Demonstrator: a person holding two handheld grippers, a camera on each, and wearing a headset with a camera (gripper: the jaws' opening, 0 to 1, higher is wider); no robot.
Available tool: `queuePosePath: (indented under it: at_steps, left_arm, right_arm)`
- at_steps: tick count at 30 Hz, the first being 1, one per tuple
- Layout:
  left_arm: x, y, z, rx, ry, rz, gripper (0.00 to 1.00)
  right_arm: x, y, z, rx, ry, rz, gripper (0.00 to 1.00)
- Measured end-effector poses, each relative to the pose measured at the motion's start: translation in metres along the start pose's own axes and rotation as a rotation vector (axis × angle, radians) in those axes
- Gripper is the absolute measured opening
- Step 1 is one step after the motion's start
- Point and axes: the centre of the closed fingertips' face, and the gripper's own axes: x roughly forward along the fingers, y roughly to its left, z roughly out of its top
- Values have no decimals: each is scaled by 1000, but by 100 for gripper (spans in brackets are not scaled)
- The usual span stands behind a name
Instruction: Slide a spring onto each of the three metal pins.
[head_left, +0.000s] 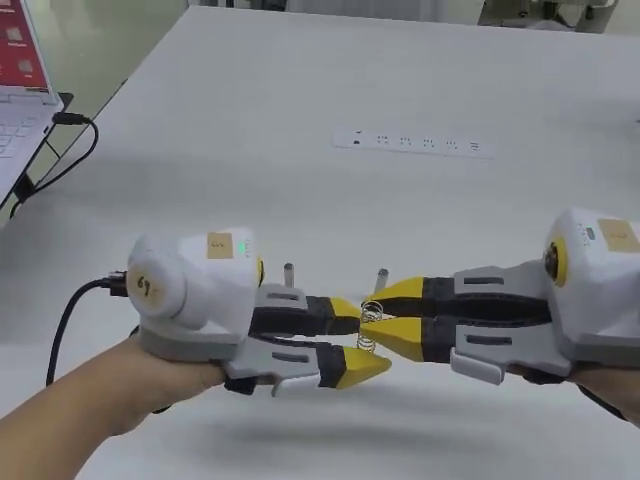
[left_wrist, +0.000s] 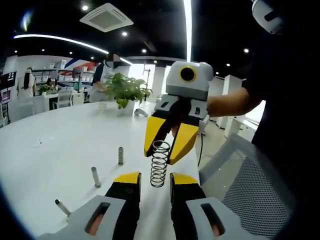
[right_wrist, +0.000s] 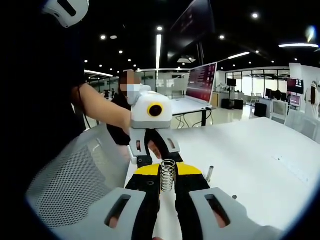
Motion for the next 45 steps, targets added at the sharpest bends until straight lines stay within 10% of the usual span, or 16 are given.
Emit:
queuePosePath:
  at_steps: [45]
  left_arm:
    - [-41,37,-14,-66,-18,210,79]
  right_arm:
    - [-4,-19,-11,10,19,-100,8]
